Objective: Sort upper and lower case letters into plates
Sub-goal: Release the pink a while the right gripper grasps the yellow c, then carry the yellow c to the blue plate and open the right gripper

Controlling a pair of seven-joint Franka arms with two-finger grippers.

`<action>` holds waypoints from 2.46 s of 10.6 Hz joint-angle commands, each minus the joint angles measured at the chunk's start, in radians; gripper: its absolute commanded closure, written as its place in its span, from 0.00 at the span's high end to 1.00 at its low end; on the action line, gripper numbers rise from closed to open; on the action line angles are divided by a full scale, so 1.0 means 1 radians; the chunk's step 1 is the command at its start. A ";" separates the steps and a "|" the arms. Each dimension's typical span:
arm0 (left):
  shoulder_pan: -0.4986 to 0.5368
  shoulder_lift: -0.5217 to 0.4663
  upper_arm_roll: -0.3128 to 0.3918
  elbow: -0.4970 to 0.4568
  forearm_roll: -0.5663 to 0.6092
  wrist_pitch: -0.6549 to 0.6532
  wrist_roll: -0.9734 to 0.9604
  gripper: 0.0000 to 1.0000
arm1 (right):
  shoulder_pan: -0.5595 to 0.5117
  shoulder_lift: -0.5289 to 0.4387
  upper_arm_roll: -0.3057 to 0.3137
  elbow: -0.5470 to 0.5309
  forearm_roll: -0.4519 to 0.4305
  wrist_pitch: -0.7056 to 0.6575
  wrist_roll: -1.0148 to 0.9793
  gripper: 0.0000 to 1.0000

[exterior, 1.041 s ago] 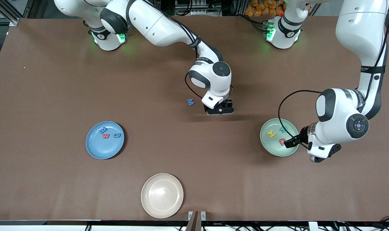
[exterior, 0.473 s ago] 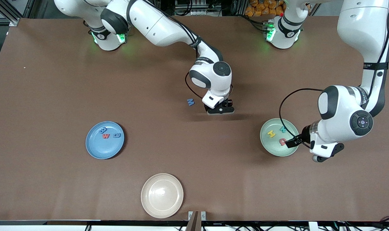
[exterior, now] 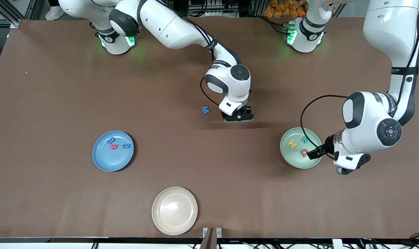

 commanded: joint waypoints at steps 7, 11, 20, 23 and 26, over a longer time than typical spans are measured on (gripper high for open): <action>-0.015 -0.017 0.000 0.018 0.025 -0.016 -0.046 1.00 | -0.164 -0.282 0.038 -0.208 0.034 -0.076 -0.072 0.00; -0.051 -0.014 0.000 0.027 0.048 -0.016 -0.061 1.00 | -0.385 -0.570 0.040 -0.484 0.122 -0.185 -0.320 0.00; -0.523 0.058 0.000 0.040 0.138 0.012 -0.408 1.00 | -0.721 -0.692 -0.116 -0.757 0.142 -0.097 -0.829 0.00; -0.635 0.133 -0.008 0.075 0.099 0.071 -0.617 1.00 | -0.724 -0.660 -0.118 -0.764 0.142 -0.076 -0.828 0.34; -0.749 0.181 -0.008 0.069 0.065 0.237 -0.867 1.00 | -0.733 -0.672 -0.130 -0.764 0.142 -0.087 -0.843 0.90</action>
